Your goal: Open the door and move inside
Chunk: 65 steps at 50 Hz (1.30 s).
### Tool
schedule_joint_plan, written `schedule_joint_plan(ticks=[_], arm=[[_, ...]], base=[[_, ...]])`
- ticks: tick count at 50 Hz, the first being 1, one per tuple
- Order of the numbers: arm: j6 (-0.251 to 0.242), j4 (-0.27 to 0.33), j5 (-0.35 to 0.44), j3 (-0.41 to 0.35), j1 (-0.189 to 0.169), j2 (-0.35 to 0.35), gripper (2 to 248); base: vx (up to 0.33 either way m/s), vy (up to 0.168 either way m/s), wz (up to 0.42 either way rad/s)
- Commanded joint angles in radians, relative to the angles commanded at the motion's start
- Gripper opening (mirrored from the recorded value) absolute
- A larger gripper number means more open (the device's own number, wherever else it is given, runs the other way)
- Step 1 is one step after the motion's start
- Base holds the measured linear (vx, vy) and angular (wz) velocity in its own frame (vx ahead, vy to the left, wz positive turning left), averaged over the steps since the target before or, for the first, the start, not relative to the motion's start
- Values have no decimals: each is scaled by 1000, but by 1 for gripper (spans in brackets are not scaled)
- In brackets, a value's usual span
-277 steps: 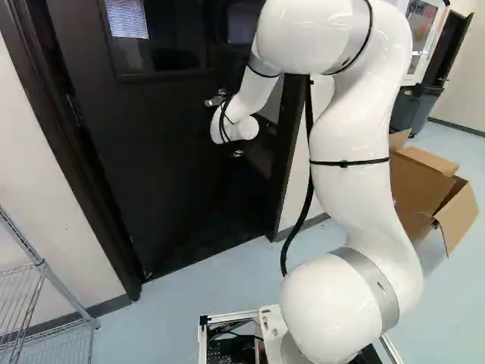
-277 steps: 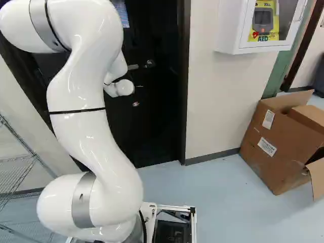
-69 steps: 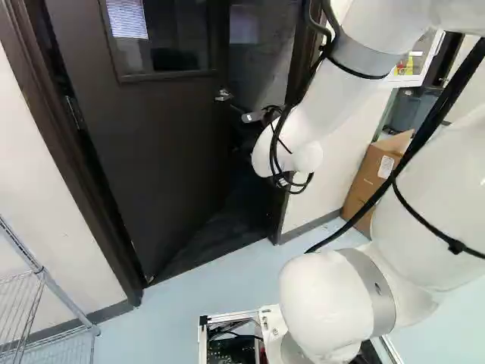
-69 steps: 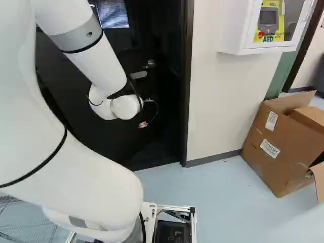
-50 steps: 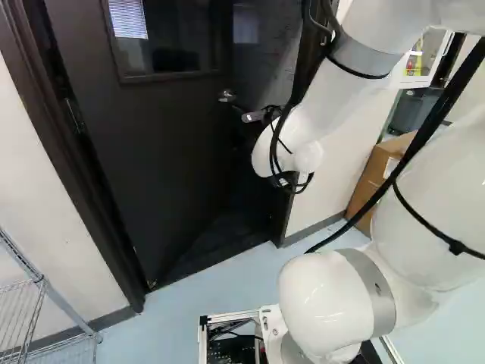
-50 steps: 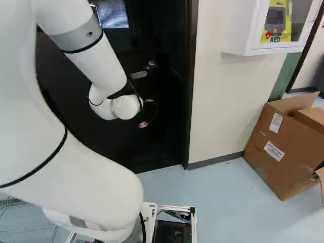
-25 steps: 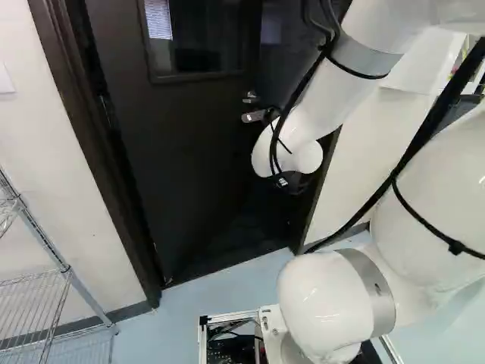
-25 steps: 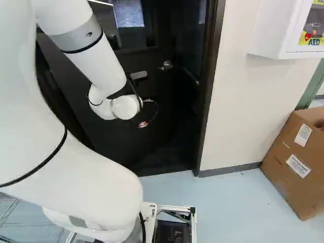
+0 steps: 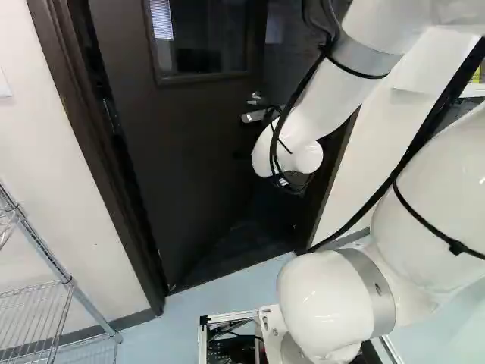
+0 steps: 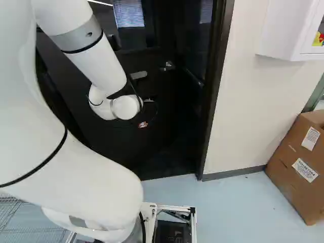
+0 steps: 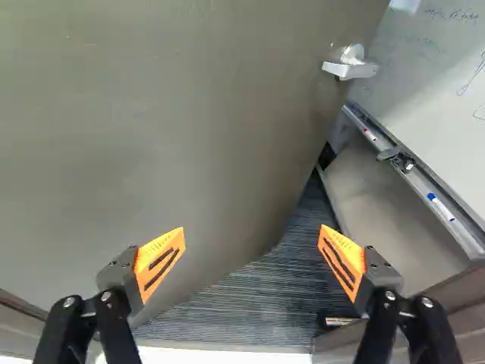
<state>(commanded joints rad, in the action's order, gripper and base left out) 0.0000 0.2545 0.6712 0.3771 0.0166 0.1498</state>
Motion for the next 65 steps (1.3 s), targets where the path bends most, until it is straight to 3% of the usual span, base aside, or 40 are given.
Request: schedule_joint_plan(ticks=[65], arm=[[0, 0, 0, 0, 0, 0, 247]], base=[[77, 57, -8]])
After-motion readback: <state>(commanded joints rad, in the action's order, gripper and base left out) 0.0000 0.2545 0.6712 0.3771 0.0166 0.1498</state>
